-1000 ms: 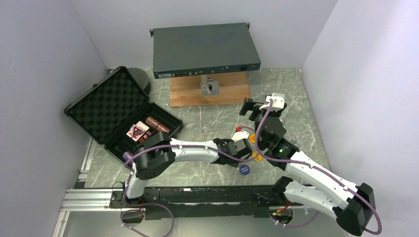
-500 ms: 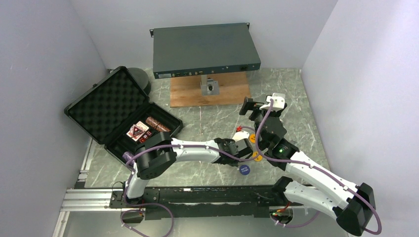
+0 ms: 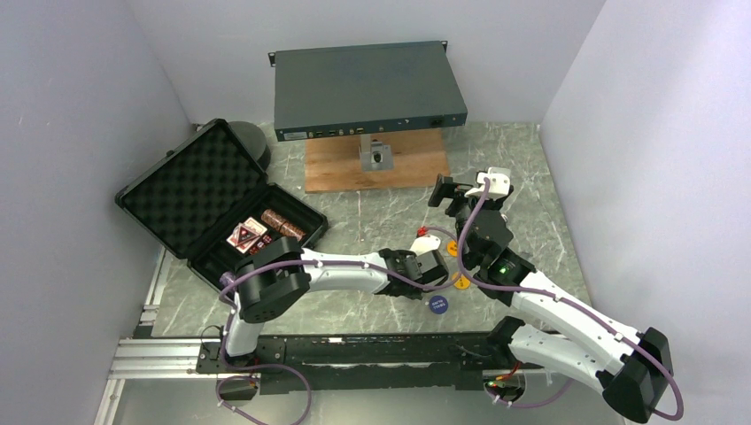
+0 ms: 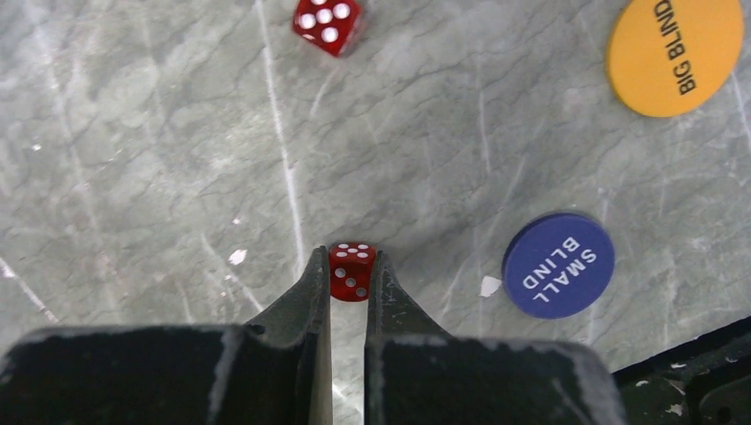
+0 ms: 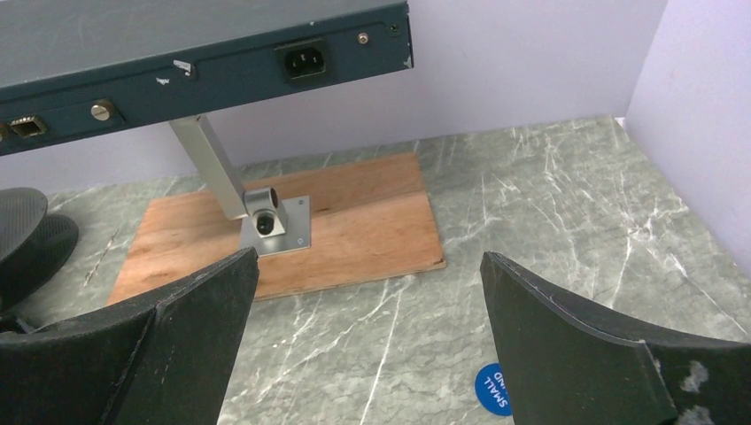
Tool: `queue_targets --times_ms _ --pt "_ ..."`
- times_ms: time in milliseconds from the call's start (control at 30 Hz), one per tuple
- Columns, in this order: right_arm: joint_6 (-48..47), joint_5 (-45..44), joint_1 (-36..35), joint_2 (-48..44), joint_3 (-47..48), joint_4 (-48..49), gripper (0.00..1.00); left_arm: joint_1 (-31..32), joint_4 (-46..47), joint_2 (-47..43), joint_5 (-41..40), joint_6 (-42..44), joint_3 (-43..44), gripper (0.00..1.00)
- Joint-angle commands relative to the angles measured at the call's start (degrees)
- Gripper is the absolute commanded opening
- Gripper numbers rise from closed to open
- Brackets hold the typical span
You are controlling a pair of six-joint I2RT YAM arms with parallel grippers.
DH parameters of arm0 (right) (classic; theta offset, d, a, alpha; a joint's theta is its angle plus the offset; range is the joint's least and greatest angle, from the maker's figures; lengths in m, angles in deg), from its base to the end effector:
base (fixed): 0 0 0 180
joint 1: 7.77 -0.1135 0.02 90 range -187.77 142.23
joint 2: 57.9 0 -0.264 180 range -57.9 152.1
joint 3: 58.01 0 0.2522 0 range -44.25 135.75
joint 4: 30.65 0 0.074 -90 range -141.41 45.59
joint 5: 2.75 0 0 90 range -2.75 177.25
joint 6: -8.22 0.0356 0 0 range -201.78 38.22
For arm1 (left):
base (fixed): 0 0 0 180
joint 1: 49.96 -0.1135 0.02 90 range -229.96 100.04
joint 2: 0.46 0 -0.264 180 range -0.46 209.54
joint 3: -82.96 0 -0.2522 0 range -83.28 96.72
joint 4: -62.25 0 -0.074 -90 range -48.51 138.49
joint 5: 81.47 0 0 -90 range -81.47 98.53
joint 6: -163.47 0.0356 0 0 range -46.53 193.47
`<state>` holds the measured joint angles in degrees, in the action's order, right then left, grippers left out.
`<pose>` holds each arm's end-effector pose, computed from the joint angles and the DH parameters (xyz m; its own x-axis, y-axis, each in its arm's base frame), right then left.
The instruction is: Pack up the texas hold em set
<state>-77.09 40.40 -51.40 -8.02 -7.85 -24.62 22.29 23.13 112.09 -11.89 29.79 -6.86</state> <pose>0.1626 0.1191 0.3274 0.0836 0.1570 -0.9841 0.0463 0.9858 0.1612 0.1355 -0.3826 0.1670 -0.7751 0.2984 -0.5569 0.4238 0.8993 -0.1079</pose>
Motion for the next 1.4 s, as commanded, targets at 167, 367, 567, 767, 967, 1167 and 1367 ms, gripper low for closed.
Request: queue_targets --times_ms 167,367,567,767,967,1167,1367 --pt "0.6 0.6 0.1 -0.8 -0.5 3.1 1.0 0.3 2.5 -7.8 -4.8 -0.9 -4.8 0.0" --pt "0.6 0.8 0.0 -0.8 -0.7 3.2 1.0 0.3 4.0 -10.3 -6.0 -0.4 -7.5 0.0" --pt "0.6 0.6 0.0 -0.7 -0.7 3.2 1.0 0.3 0.8 -13.1 -10.2 -2.6 -8.3 0.0" --pt "0.7 0.8 0.0 -0.3 -0.6 3.3 1.0 0.3 -5.2 -17.3 -15.7 -5.7 -9.0 0.0" --pt "0.8 1.1 0.0 0.1 -0.7 3.5 1.0 -0.6 -11.3 -21.5 -18.9 -7.5 -9.7 0.0" --pt "0.6 0.6 0.0 0.2 -0.6 3.3 1.0 -3.2 -15.6 -26.6 -20.2 -9.0 -11.5 0.0" --pt "0.2 0.3 0.1 0.2 -0.7 3.5 1.0 -5.7 -19.1 -31.1 -21.2 -9.3 -13.1 0.0"
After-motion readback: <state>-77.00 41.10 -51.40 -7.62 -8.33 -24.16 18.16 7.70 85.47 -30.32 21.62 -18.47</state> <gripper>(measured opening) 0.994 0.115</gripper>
